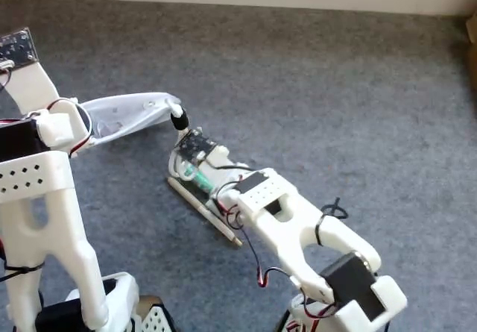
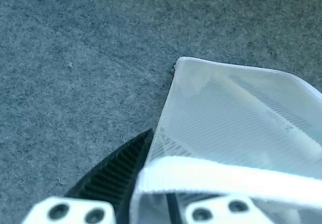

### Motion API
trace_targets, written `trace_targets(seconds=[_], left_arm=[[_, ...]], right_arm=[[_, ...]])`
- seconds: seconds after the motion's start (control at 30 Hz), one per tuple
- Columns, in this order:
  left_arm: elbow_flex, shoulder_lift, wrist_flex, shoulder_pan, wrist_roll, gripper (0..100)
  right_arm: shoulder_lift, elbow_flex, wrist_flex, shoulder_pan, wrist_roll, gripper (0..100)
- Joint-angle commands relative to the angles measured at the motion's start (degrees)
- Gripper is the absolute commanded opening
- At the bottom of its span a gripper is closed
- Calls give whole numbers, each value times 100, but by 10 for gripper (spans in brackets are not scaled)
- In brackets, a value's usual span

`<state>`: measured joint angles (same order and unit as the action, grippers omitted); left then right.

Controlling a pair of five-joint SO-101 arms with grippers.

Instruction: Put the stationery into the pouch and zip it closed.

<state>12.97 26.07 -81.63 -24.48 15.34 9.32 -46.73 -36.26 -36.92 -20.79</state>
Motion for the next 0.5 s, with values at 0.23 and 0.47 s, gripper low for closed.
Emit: trace_targets(seconds=[0.23, 0.47], left_arm=[[-13, 84, 114, -110, 53, 7], [-13, 66, 114, -110, 53, 7]], right_arm=[[1613, 84, -2651, 875, -985, 10], [1622, 66, -2958, 1015, -985, 158]])
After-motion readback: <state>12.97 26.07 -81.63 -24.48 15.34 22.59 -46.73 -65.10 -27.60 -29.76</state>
